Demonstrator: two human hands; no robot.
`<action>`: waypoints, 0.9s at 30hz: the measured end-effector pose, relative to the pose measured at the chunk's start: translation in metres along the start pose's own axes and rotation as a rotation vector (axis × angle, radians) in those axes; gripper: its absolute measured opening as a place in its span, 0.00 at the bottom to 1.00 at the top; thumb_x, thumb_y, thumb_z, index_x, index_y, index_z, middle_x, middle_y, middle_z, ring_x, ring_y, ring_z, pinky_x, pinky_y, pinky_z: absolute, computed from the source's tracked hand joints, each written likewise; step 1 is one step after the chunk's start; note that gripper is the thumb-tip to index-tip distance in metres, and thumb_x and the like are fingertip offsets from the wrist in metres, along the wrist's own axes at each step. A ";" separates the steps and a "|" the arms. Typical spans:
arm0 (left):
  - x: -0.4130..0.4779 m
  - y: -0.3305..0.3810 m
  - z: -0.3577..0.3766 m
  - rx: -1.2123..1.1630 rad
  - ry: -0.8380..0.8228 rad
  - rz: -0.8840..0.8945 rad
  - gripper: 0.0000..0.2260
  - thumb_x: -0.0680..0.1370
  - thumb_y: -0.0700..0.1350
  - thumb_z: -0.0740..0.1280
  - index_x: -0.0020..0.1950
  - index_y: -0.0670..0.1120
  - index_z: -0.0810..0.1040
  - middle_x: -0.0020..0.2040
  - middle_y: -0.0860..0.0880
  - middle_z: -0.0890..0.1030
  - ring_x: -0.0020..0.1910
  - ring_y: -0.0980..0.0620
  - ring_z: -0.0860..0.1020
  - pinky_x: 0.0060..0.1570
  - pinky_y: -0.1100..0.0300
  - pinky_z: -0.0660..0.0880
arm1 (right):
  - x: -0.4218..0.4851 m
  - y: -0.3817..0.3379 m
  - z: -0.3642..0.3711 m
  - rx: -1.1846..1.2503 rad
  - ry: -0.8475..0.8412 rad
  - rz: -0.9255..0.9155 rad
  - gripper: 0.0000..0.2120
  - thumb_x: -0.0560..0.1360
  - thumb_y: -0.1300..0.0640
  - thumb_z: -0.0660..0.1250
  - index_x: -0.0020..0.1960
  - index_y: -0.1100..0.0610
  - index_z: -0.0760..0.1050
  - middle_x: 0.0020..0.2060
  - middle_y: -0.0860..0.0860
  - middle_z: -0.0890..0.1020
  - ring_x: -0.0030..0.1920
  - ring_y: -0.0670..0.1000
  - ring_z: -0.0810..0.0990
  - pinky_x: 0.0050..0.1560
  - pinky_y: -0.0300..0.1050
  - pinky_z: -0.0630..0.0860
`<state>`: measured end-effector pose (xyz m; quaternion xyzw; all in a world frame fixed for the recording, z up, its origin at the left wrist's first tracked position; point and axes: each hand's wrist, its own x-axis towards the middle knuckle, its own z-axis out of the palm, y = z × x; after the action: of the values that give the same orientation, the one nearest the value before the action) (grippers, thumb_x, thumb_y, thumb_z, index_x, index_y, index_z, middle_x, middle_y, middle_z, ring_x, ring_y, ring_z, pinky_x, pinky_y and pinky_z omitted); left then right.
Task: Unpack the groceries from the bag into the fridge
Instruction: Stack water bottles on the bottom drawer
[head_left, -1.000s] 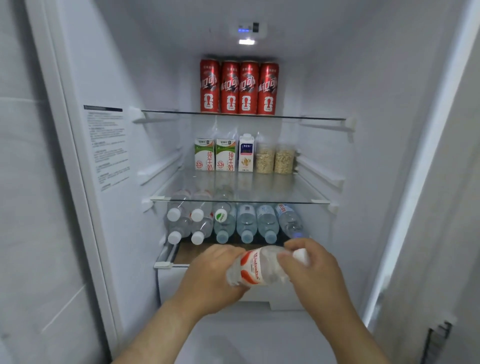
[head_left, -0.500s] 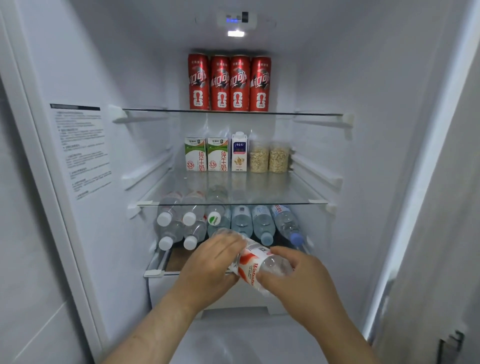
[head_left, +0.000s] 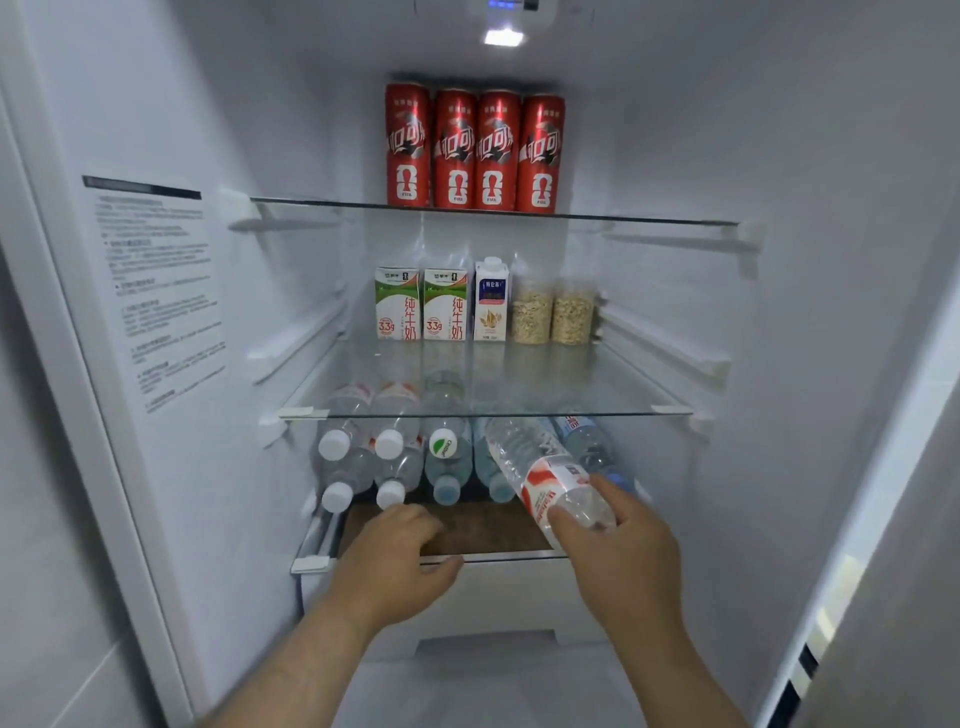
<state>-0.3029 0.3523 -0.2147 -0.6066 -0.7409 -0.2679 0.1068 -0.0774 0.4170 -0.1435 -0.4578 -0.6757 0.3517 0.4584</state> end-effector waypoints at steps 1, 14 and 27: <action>0.002 -0.001 -0.001 -0.004 -0.028 -0.001 0.19 0.70 0.67 0.61 0.49 0.55 0.80 0.45 0.60 0.75 0.46 0.60 0.71 0.46 0.63 0.72 | 0.004 -0.002 0.007 0.006 0.000 0.000 0.22 0.73 0.51 0.73 0.66 0.51 0.76 0.51 0.44 0.79 0.48 0.45 0.77 0.41 0.30 0.72; 0.001 -0.002 0.000 -0.096 -0.041 -0.022 0.21 0.67 0.68 0.62 0.49 0.55 0.81 0.46 0.61 0.75 0.47 0.60 0.72 0.48 0.64 0.73 | 0.066 -0.025 0.074 -0.132 -0.155 -0.122 0.05 0.78 0.56 0.65 0.53 0.55 0.76 0.44 0.50 0.75 0.42 0.48 0.74 0.38 0.37 0.68; 0.002 -0.005 0.000 -0.104 -0.034 -0.014 0.17 0.69 0.66 0.66 0.48 0.55 0.81 0.46 0.61 0.75 0.47 0.61 0.72 0.48 0.64 0.74 | 0.092 -0.007 0.078 -0.009 -0.447 -0.134 0.35 0.70 0.53 0.74 0.73 0.43 0.64 0.64 0.45 0.72 0.62 0.46 0.73 0.58 0.42 0.75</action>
<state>-0.3080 0.3529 -0.2149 -0.6106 -0.7319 -0.2963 0.0608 -0.1674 0.4970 -0.1357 -0.3247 -0.7909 0.4100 0.3178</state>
